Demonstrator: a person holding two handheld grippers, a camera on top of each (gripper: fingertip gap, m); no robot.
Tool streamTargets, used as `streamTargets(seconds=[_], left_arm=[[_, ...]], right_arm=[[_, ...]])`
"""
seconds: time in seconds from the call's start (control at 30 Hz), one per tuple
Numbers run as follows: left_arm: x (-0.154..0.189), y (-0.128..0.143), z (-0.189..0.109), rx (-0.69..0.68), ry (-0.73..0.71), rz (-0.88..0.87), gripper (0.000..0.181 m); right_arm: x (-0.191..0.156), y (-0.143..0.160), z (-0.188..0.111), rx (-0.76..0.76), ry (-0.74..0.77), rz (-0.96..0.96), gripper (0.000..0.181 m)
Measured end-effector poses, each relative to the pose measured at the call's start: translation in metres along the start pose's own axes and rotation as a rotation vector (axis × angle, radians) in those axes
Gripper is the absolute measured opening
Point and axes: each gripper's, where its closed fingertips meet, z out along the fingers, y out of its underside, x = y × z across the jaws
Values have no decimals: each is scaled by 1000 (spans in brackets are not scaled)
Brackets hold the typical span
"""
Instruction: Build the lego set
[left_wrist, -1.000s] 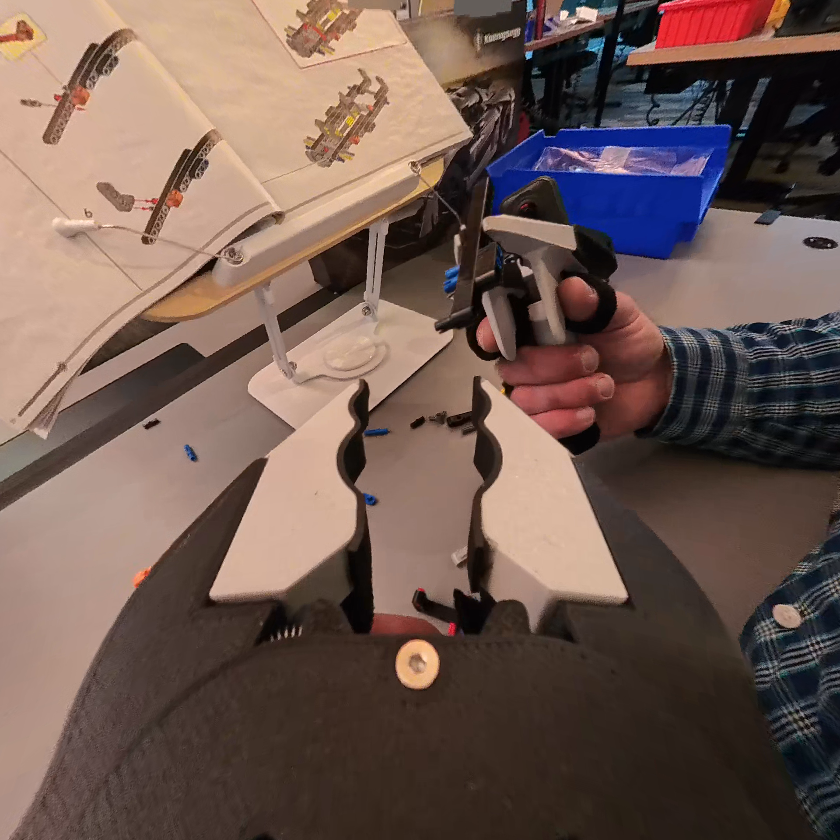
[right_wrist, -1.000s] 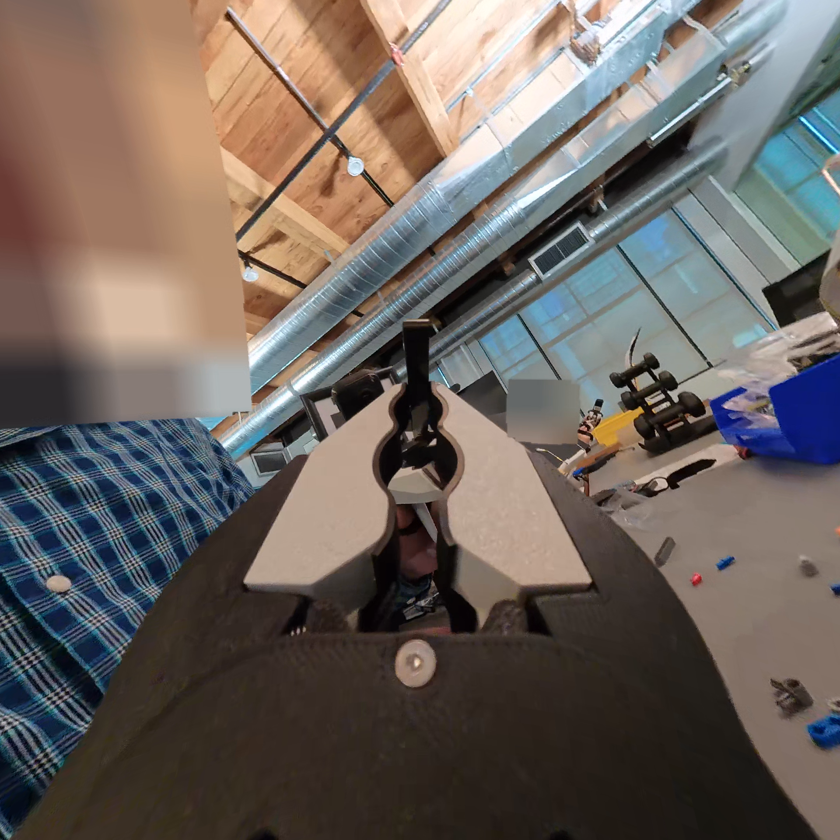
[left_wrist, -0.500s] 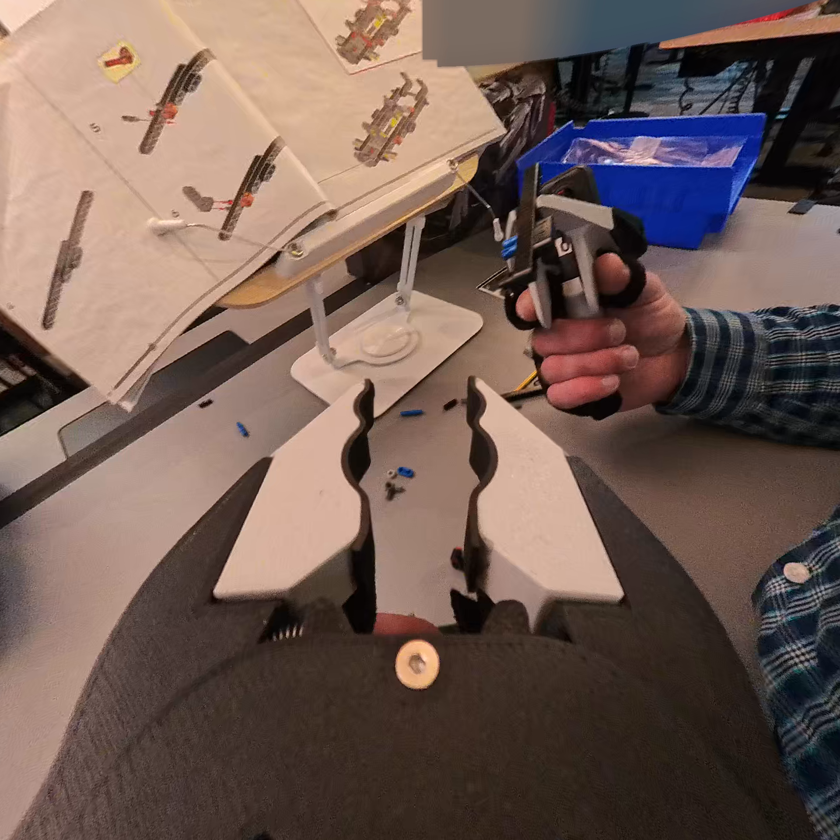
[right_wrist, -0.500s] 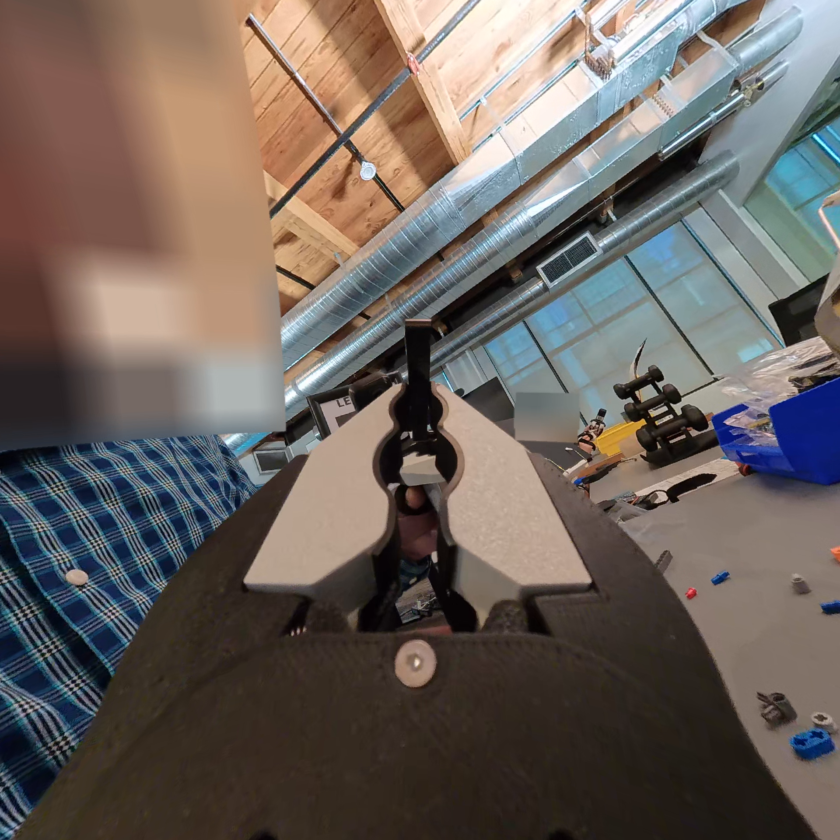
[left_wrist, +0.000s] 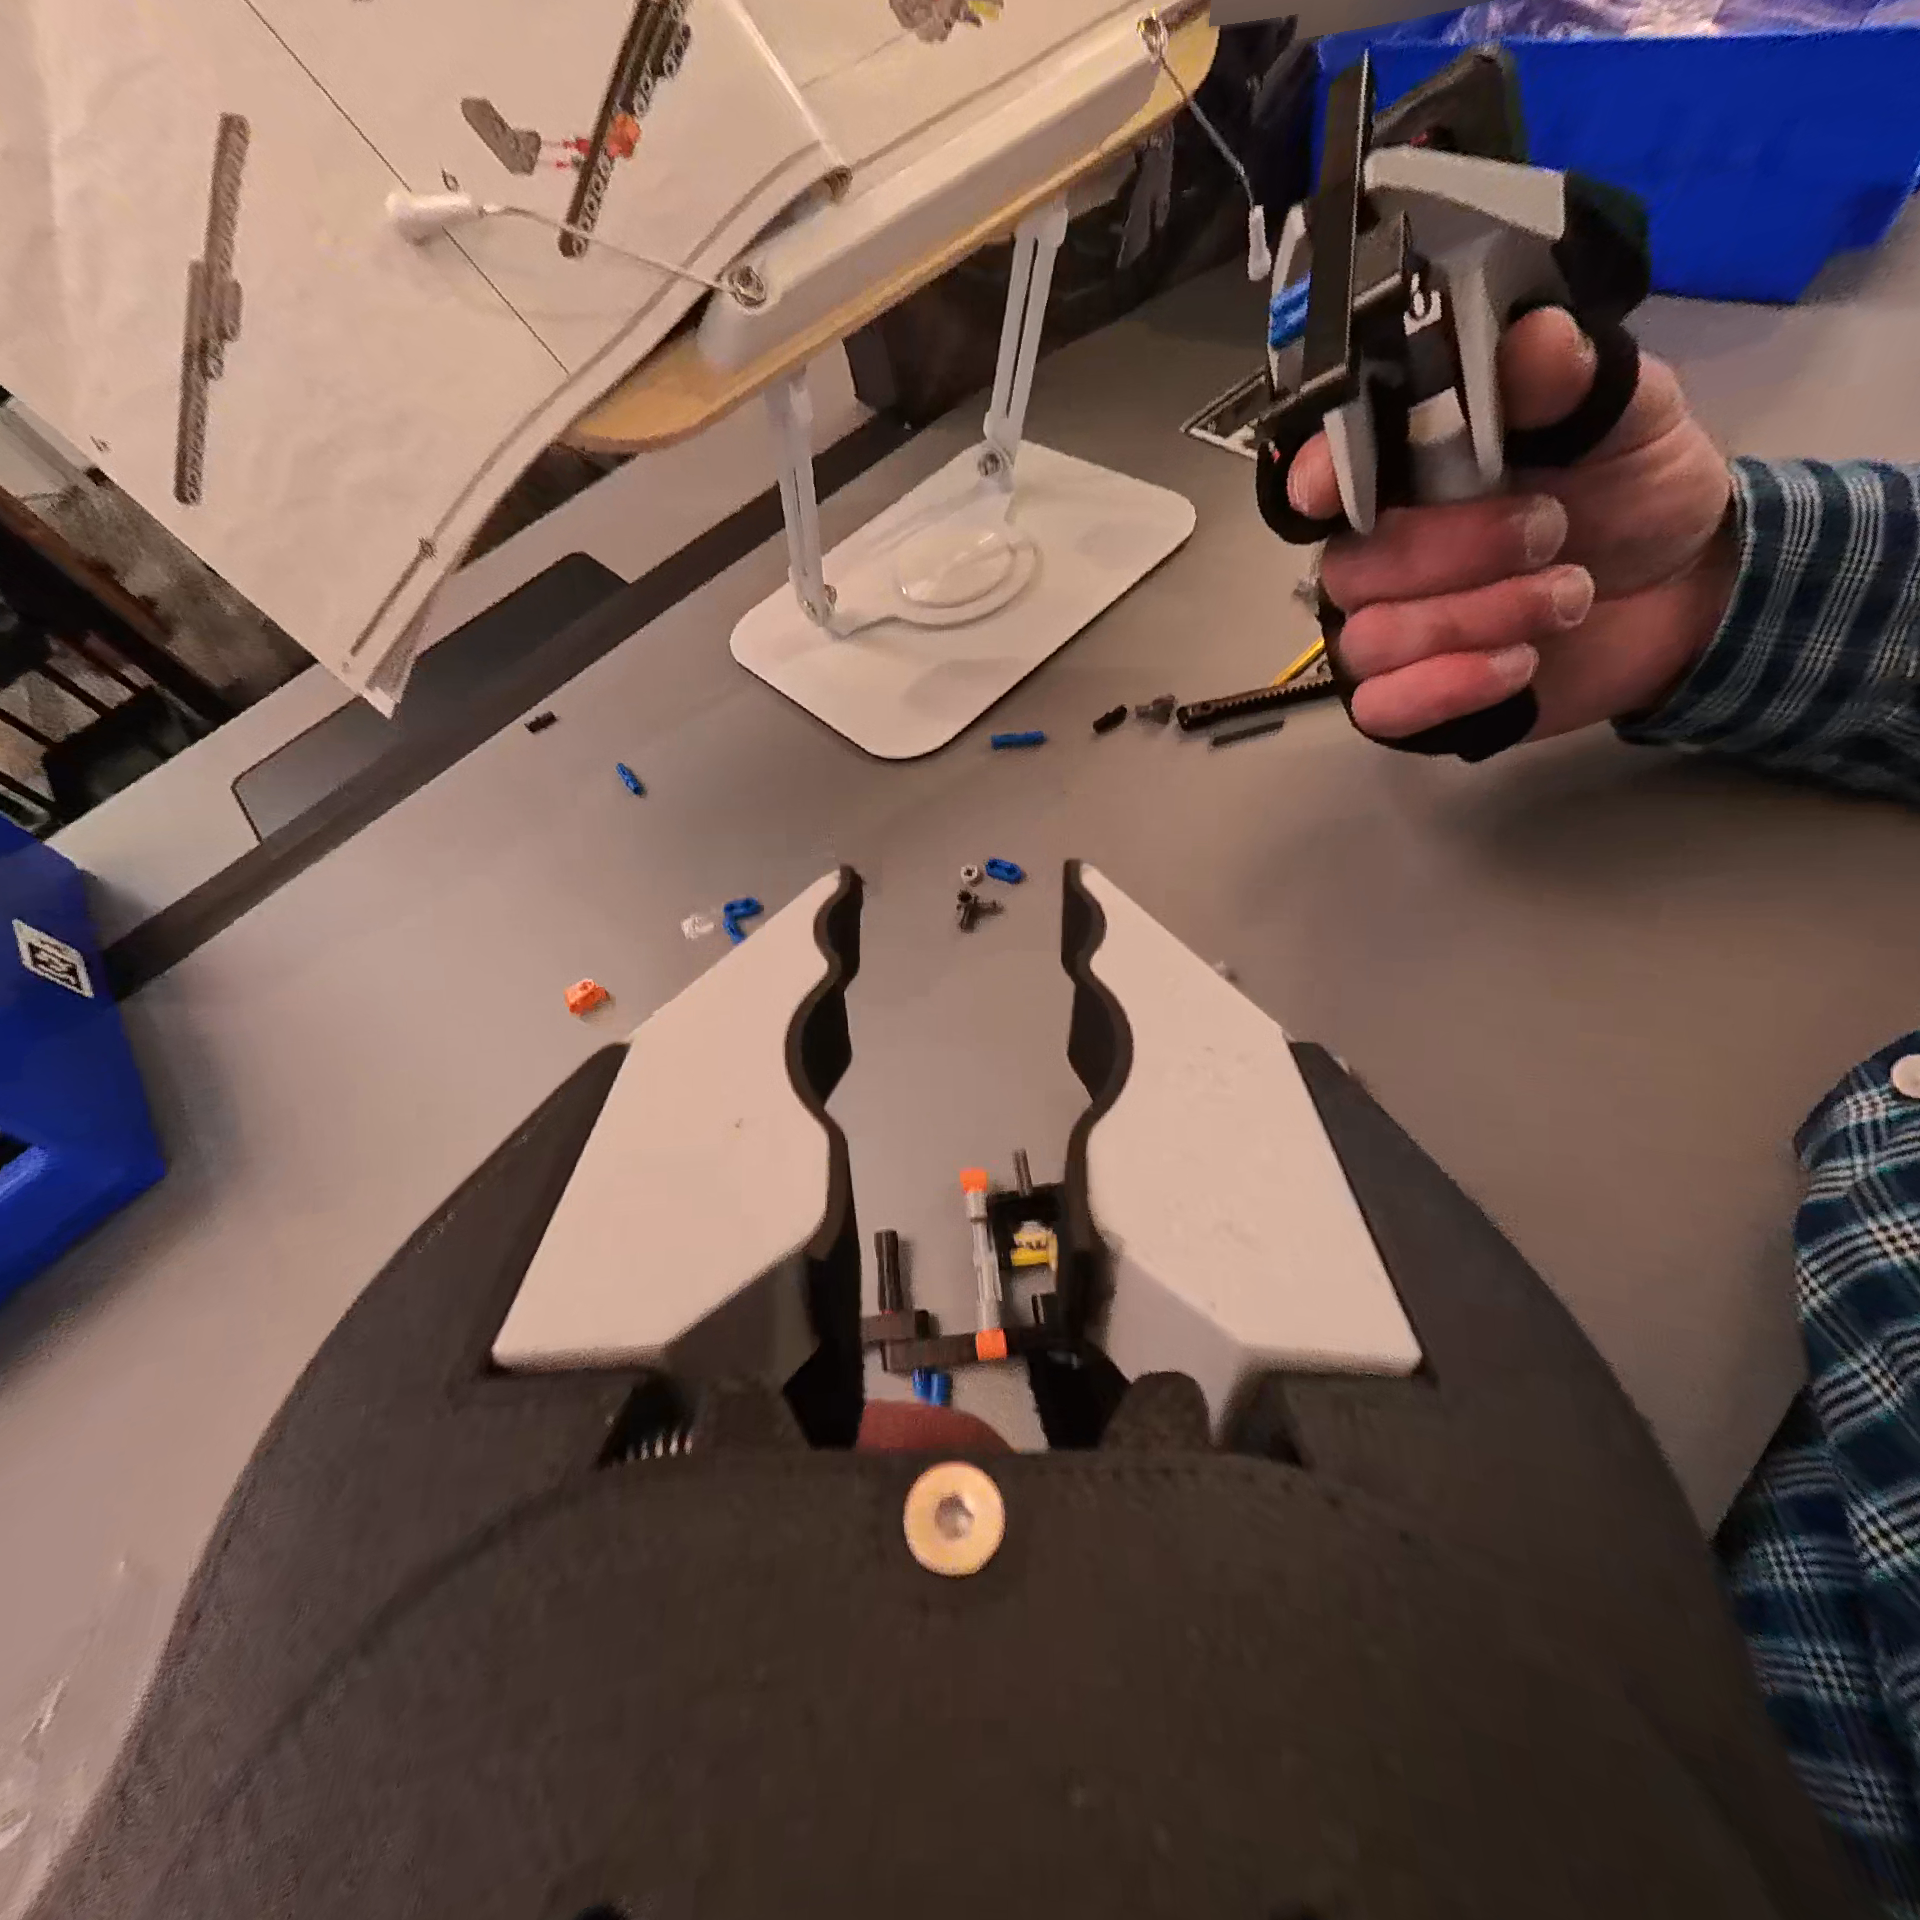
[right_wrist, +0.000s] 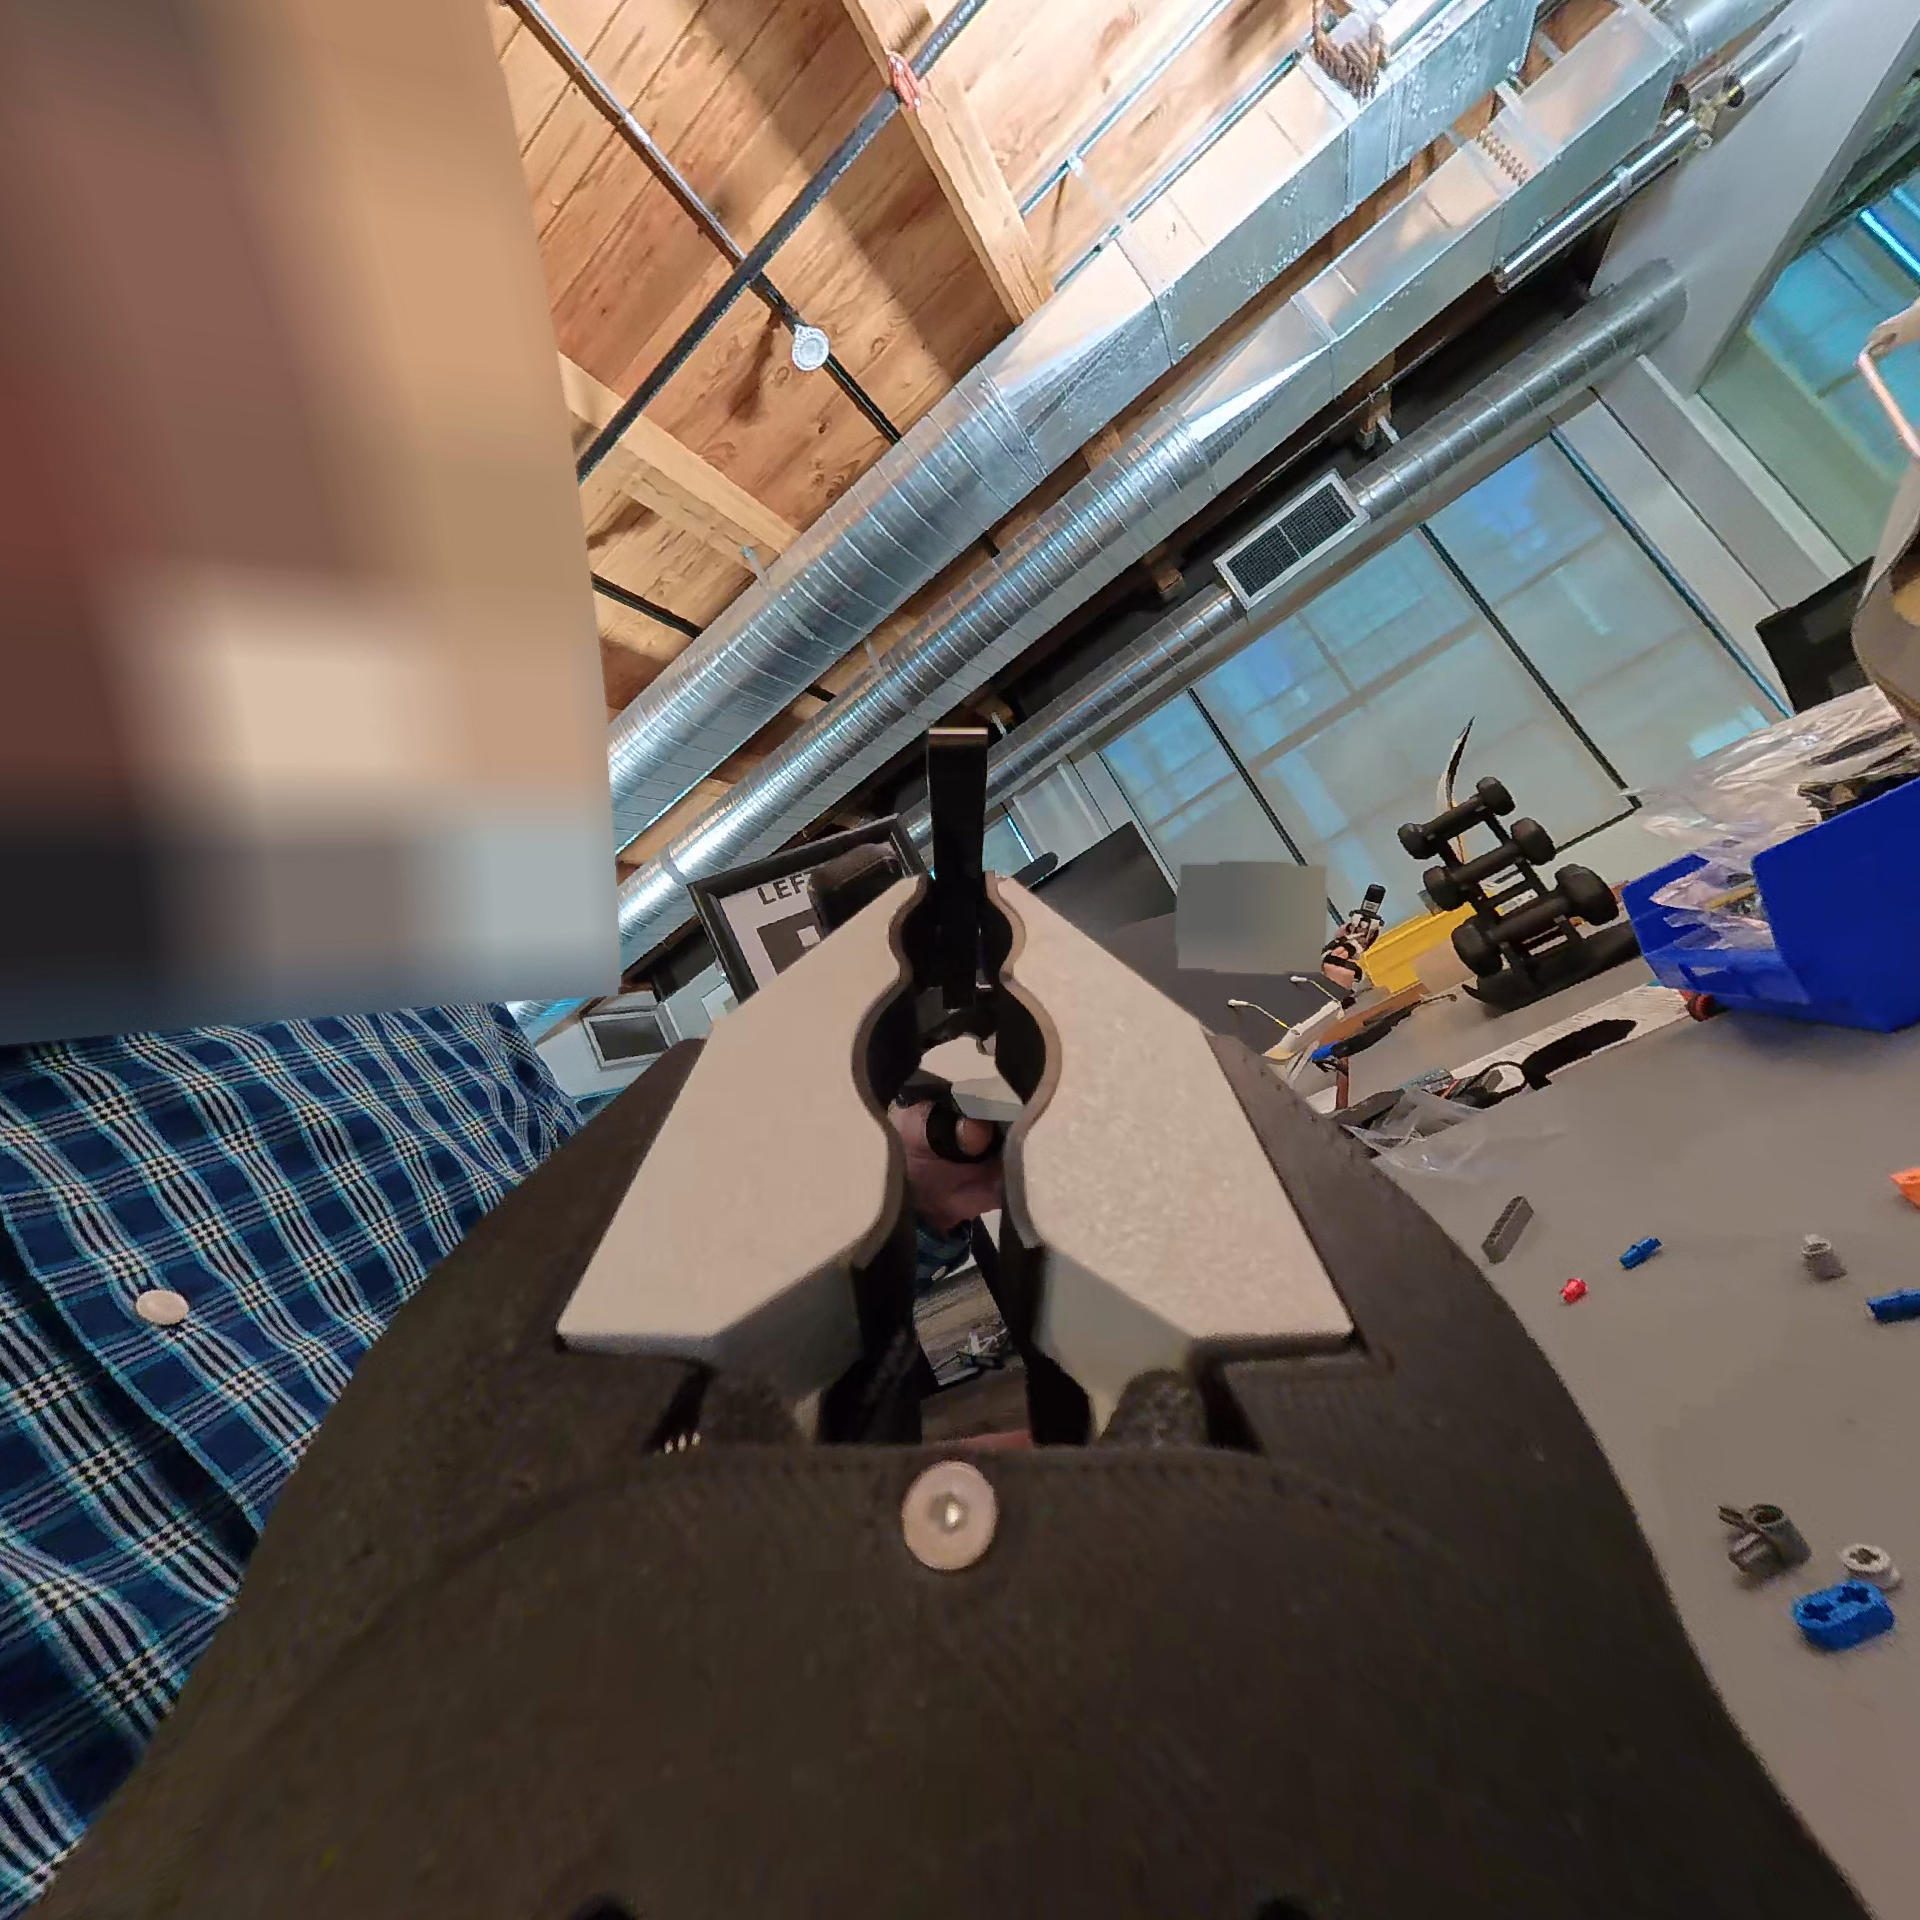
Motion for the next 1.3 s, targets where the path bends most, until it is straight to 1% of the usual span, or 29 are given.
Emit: streamTargets(seconds=[0.13, 0.23, 0.33, 0.43, 0.53, 0.73, 0.8, 0.83, 0.93, 1.17, 1.3], left_arm=[[9, 19, 0, -84, 26, -19, 42], [24, 49, -1, -208, 45, -14, 50], [41, 80, -4, -320, 42, 48, 49], [61, 103, -3, -395, 76, 71, 48], [73, 109, 4, -402, 108, 35, 42], [76, 129, 11, -490, 107, 51, 27], [79, 129, 12, -488, 130, 54, 18], [80, 129, 12, -488, 139, 61, 8], [80, 130, 12, -491, 151, 92, 7], [86, 133, 2, -501, 250, 205, 7], [80, 139, -7, -527, 298, 274, 7]], right_arm=[[1, 2, 0, -10, 2, 1, 5], [1, 3, 0, -16, 2, -2, 5], [1, 4, 1, -19, 4, 3, 5], [1, 7, 2, -28, 4, 4, 5], [3, 10, 2, -42, 10, 2, 5], [4, 8, 1, -37, 16, -3, 5], [2, 9, 1, -42, 12, -5, 5], [2, 10, 2, -46, 12, -7, 5], [3, 10, 1, -47, 15, -7, 5], [3, 9, 1, -46, 14, -7, 5], [3, 10, 1, -47, 14, -6, 5]])
